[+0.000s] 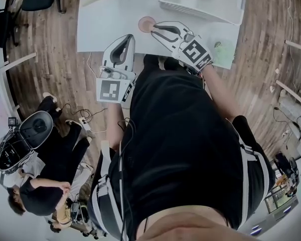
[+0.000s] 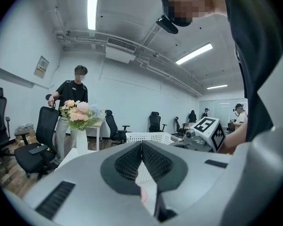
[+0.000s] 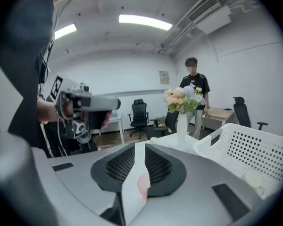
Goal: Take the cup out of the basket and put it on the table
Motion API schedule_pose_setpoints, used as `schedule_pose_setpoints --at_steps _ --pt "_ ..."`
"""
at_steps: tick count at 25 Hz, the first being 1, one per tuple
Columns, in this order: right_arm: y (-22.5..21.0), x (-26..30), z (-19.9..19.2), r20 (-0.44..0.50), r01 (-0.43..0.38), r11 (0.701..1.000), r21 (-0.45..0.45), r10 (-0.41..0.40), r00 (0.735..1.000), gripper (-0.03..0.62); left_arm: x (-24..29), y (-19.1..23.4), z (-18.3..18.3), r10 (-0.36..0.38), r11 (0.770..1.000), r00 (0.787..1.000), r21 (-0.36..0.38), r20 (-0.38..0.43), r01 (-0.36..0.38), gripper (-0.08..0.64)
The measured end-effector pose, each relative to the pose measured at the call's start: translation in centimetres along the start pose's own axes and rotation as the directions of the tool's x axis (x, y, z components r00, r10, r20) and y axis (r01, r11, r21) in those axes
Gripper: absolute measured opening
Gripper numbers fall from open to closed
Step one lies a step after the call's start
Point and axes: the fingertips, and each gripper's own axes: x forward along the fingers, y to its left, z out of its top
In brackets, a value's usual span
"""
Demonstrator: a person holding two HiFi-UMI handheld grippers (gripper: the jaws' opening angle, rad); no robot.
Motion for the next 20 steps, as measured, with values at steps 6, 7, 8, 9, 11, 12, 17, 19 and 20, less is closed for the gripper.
schedule_pose_setpoints --at_steps 6,7,8,9,11,12,17,19,20 --pt "-1.2 -5.6 2.6 0.158 0.103 0.992 0.073 -0.114 0.981 0.041 0.7 -0.6 0.2 -0.030 1.000 1.000 0.008 0.009 0.030 0.021" --pt "-1.4 -6.2 2.8 0.162 0.122 0.990 0.076 -0.133 0.978 0.032 0.8 -0.8 0.2 -0.036 0.999 0.999 0.009 0.009 0.036 0.021" --pt "-1.4 -6.7 3.0 0.171 0.135 0.988 0.077 -0.146 0.974 0.025 1.0 -0.9 0.2 -0.043 0.999 0.999 0.010 0.009 0.042 0.021" --pt "-1.3 -7.2 3.3 0.187 0.141 0.987 0.076 -0.153 0.970 0.020 1.1 -1.1 0.2 -0.049 0.999 0.999 0.012 0.010 0.049 0.021" --pt "-0.9 -8.0 4.2 0.240 0.141 0.986 0.084 -0.158 0.958 0.018 1.4 -1.7 0.3 -0.062 0.998 0.998 0.017 0.015 0.061 0.021" --pt "-0.7 -8.3 4.5 0.259 0.143 0.986 0.091 -0.162 0.952 0.018 1.5 -1.9 0.4 -0.068 0.998 0.998 0.019 0.017 0.067 0.021" --pt "-0.5 -9.3 4.5 0.271 0.157 0.981 0.117 -0.184 0.945 0.018 1.4 -2.6 0.5 -0.072 0.997 0.997 0.016 0.024 0.072 0.021" --pt "-0.7 -9.6 4.4 0.271 0.160 0.980 0.118 -0.187 0.944 0.017 1.4 -2.8 0.5 -0.071 0.997 0.997 0.027 0.017 0.071 0.021" --pt "-0.8 -9.7 4.4 0.271 0.160 0.980 0.118 -0.187 0.944 0.018 1.5 -3.0 0.5 -0.074 0.997 0.997 0.038 0.011 0.073 0.021"
